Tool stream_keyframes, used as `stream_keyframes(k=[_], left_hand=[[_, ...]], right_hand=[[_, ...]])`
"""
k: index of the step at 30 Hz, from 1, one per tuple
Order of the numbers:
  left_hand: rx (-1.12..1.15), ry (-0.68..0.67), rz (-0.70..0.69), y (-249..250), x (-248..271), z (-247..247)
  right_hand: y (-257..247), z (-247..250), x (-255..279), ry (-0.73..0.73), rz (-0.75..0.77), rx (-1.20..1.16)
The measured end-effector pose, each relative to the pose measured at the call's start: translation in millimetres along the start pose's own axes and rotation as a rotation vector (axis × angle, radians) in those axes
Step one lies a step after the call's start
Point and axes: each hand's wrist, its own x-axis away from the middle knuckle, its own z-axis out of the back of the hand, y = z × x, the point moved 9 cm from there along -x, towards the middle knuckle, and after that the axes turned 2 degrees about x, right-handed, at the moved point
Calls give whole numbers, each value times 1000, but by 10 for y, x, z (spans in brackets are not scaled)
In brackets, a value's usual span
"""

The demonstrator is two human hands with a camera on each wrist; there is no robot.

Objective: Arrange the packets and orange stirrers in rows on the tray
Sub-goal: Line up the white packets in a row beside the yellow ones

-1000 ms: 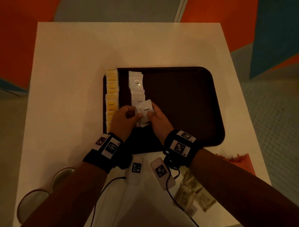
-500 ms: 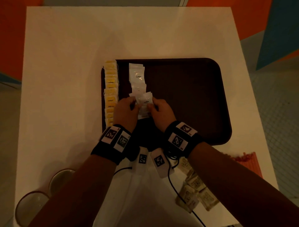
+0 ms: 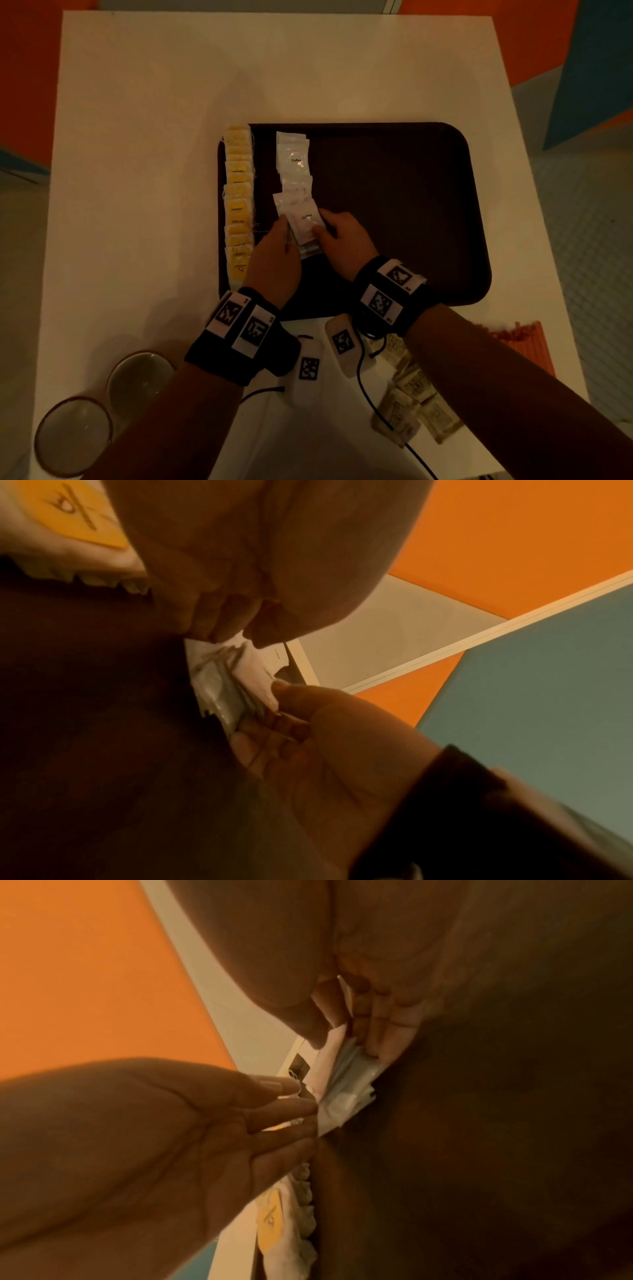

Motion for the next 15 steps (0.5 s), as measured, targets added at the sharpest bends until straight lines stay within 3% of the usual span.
stream_keyframes(k=[5, 9, 15], left_hand=[[83, -16, 80, -96, 87, -61], [91, -28, 17, -76, 142, -70], [143, -48, 45, -135, 344, -82]], right_hand=[[45, 87, 135, 50, -64, 35], [36, 98, 217, 50, -64, 37], [71, 79, 346, -12, -56, 135]])
